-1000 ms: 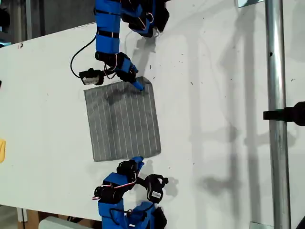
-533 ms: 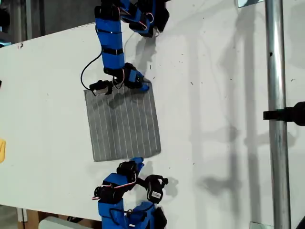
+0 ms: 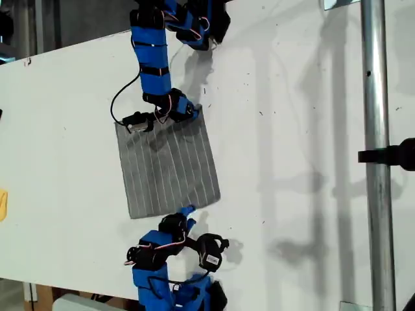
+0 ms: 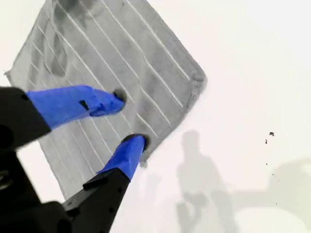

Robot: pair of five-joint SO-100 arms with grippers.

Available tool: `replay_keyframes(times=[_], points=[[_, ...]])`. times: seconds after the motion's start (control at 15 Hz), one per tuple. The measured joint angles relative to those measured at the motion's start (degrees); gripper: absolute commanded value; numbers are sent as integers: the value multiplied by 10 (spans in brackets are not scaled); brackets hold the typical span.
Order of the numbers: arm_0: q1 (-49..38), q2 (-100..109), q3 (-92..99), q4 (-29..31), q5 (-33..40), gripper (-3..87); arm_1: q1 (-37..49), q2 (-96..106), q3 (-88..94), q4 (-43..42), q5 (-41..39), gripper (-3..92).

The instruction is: Grasp corners of a towel and fold twice.

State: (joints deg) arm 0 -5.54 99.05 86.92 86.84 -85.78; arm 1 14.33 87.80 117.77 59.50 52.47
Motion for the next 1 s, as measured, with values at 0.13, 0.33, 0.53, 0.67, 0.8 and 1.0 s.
replay_keyframes(times=[0.13, 0.33, 0.53, 0.67, 0.8, 1.0], points=[[12, -54, -40, -32, 78, 275, -2, 0, 0, 0, 0, -2], [21, -117, -41, -85, 119, 273, -5, 0, 0, 0, 3, -2], [25, -177, 11, -149, 97, 264, -11, 0, 0, 0, 4, -2], [25, -246, 12, -156, 67, 269, -12, 1, 0, 1, 8, -3], [25, -296, 12, -163, 41, 276, -16, 1, 0, 1, 11, -3], [30, -338, 2, -156, 10, 157, -20, 1, 0, 1, 18, -3]])
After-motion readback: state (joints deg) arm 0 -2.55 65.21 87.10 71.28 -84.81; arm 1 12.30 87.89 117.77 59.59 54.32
